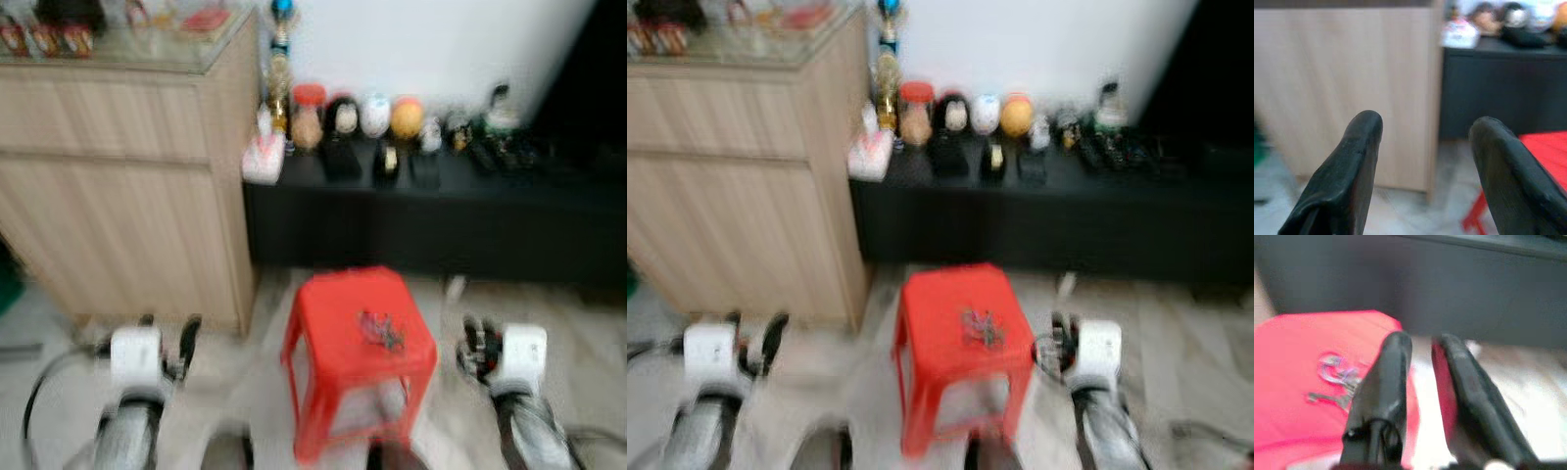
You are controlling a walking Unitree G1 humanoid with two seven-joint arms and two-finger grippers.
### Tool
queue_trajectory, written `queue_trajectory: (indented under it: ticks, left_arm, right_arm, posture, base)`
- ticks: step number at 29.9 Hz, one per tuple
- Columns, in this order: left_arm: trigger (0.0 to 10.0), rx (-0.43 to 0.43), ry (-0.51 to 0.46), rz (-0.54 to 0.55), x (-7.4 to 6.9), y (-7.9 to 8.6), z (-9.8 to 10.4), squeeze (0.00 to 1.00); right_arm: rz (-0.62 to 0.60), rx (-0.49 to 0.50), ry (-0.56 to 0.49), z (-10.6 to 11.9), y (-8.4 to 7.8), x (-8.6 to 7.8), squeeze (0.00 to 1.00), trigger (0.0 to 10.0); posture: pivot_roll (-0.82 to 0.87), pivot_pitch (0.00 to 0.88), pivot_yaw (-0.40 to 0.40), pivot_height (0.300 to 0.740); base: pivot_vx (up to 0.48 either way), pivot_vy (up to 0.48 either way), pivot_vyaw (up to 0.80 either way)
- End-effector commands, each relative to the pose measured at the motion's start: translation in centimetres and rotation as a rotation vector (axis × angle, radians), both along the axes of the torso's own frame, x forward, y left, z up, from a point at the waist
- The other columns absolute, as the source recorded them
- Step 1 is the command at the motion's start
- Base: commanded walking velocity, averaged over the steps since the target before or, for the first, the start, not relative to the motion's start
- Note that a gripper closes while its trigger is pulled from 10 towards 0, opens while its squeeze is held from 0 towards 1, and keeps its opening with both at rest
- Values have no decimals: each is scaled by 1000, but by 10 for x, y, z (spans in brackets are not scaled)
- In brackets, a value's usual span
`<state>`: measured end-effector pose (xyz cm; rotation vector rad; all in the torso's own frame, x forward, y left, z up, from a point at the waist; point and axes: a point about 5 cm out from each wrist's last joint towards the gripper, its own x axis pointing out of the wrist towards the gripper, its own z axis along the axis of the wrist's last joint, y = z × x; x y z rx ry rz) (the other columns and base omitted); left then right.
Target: Hang keys on a hook
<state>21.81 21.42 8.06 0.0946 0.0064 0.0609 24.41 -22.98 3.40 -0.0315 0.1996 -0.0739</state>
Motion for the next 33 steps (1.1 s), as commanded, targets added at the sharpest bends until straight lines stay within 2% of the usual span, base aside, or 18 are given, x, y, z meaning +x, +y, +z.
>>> queue_trajectory:
  ticks: [1,12,16,23,33]
  left_arm:
    - [10000,7,34,-4,-2,0,-5,0]
    - [10000,-4,39,-15,1,-2,-6,0]
    - [10000,-5,46,-13,3,-1,-6,0]
    - [10000,-6,46,-8,4,0,-5,0]
    - [10000,6,49,1,5,8,-5,0]
  right_arm:
    - [8,13,9,-4,5,-3,0,10000]
    - [7,7,30,-12,1,-3,0,10000]
    - [-9,-6,80,-19,1,-4,0,10000]
    - [-42,-8,120,-28,1,-6,0,10000]
    - [-72,2,162,-40,-10,-7,0,10000]
  posture:
    - [31,20,-69,623]
    - [29,18,-69,623]
    - [33,28,-73,623]
    - [37,40,-75,623]
    - [31,49,-75,623]
  base:
    - [0,0,0]
    - [0,0,0]
    - [0,0,0]
    - [253,0,0]
    - [282,0,0]
